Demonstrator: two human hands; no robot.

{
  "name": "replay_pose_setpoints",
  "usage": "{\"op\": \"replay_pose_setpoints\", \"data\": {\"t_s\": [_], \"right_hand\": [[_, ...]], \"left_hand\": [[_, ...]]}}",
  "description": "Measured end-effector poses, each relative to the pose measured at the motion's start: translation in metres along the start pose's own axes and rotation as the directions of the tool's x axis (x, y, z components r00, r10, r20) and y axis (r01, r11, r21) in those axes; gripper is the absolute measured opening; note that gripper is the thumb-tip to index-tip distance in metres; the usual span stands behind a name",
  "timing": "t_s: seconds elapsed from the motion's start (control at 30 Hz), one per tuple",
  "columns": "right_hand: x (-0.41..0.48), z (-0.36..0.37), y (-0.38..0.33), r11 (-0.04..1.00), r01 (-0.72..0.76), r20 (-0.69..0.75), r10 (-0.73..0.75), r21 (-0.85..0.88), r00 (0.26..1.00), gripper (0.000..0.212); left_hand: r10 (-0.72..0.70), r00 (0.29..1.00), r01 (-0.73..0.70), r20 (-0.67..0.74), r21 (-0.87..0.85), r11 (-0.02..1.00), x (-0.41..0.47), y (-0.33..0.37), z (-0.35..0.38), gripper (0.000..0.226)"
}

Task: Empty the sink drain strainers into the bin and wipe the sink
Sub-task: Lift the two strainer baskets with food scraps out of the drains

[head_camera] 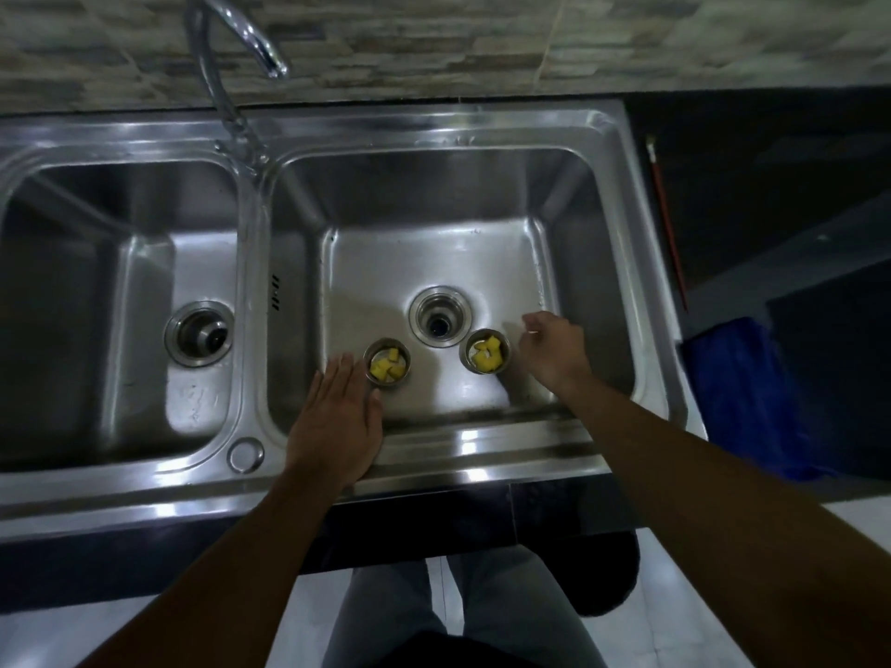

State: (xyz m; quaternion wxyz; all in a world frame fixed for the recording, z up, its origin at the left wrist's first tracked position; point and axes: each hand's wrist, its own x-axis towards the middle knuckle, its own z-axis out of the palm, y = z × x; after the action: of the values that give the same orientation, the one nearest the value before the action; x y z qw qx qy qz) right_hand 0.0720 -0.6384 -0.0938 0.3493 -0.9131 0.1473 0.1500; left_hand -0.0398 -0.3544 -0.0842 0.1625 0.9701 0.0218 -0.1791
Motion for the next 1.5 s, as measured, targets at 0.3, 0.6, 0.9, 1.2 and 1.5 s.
{"op": "replay_pose_setpoints", "data": {"t_s": [0.3, 0.6, 0.9, 1.2, 1.5], "right_hand": [[-0.019, -0.047, 0.003, 0.955, 0.279, -0.075, -0.287, -0.1, 0.955, 0.042], [0.024, -0.117, 0.018, 0.842, 0.322, -0.159, -0.423, -0.432, 0.892, 0.067], [0.063, -0.138, 0.041, 0.807, 0.223, -0.027, -0.283, -0.546, 0.959, 0.06], [0.076, -0.152, 0.031, 0.884, 0.254, -0.337, -0.395, -0.392, 0.854, 0.019], [0.101, -0.17, 0.014, 0.985, -0.021, -0.281, -0.028, -0.171, 0.959, 0.011]], "left_hand": [[0.131, 0.991, -0.13, -0.02, 0.067, 0.989, 0.002, 0.073, -0.011, 0.06], [0.348, 0.925, -0.347, 0.151, -0.035, 0.937, -0.013, 0.15, 0.028, 0.084], [0.332, 0.935, -0.343, 0.123, 0.082, 0.936, -0.014, 0.152, 0.035, 0.077], [0.317, 0.941, -0.327, 0.118, 0.073, 0.942, -0.014, 0.153, 0.036, 0.076], [0.317, 0.94, -0.326, 0.124, 0.063, 0.943, -0.012, 0.151, 0.037, 0.073]]}}
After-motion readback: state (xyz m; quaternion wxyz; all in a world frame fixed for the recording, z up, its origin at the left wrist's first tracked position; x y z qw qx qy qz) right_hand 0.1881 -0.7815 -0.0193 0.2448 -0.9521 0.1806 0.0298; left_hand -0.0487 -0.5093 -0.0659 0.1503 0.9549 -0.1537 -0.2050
